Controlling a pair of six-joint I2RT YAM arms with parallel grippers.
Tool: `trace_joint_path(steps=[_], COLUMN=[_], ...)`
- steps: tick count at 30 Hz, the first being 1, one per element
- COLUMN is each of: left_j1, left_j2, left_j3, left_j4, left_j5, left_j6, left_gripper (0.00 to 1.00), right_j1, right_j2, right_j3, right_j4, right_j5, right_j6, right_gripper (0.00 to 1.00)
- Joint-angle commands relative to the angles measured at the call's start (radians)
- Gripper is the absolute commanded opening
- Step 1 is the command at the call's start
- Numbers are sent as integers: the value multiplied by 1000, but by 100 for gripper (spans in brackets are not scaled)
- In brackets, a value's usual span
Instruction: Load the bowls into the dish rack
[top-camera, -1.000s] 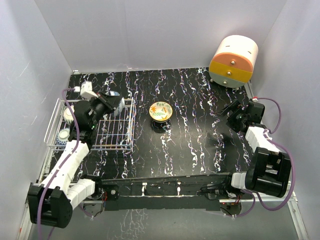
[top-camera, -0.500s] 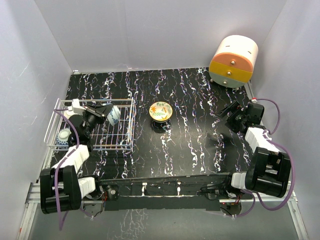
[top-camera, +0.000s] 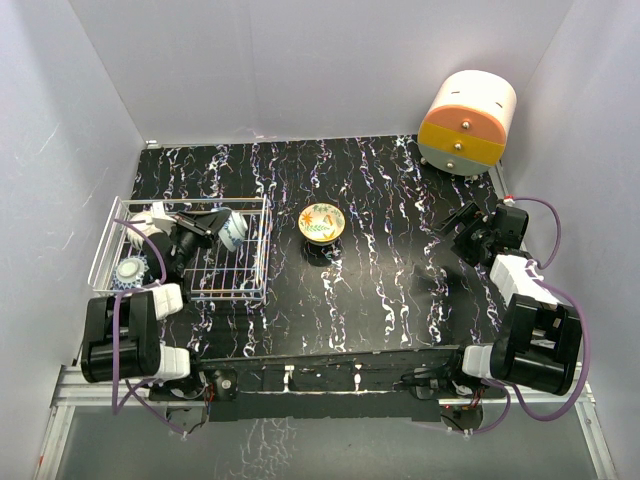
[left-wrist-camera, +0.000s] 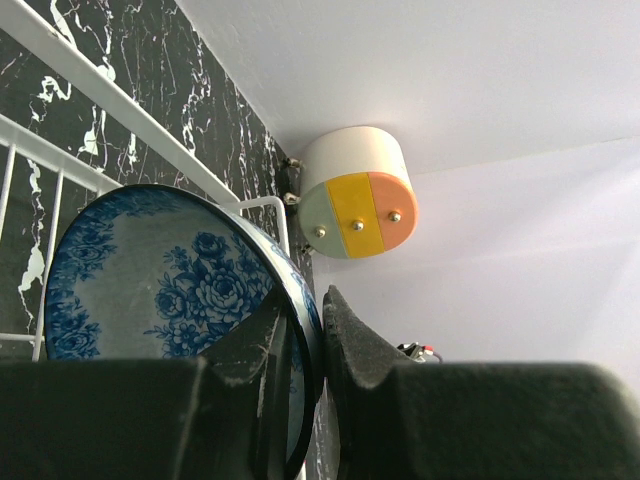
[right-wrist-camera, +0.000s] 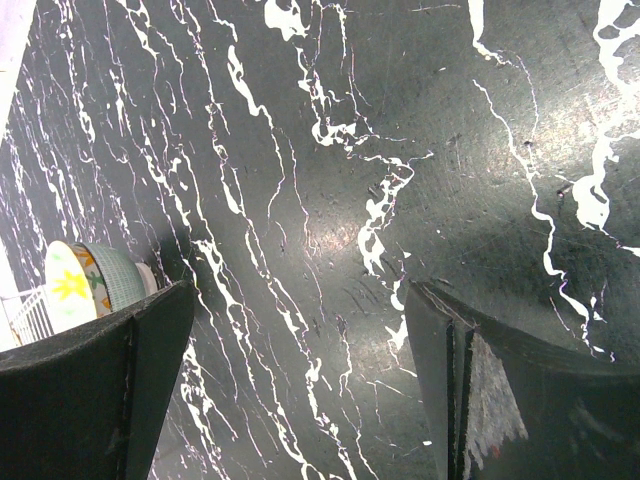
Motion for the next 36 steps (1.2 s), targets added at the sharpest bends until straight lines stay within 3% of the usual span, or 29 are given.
trace_joint_path(steps=[1,9,12,22,36], left_j1=[5,5,9,36,73], left_j2=[65,192,165,-15,5], left_j3=[-8,-45,-46,-43,-85], left_j4=[212,354,284,-162,-181], left_j5=[27,20,16,-62,-68], left_j6=[-42,-85,-54,105,98], left_gripper=[0,0,0,3,22], right_j1=[-5,-5,-5,-5,-5], right_j2=[-26,-24,-25,-20,-25], right_j3=[7,8,4,-7,-14], right_j4=[48,49,50,62,58], right_j5=[16,22,23,17,19], right_j6=[-11,-10,-11,-11,-13], right_gripper=[89,89,89,89,88])
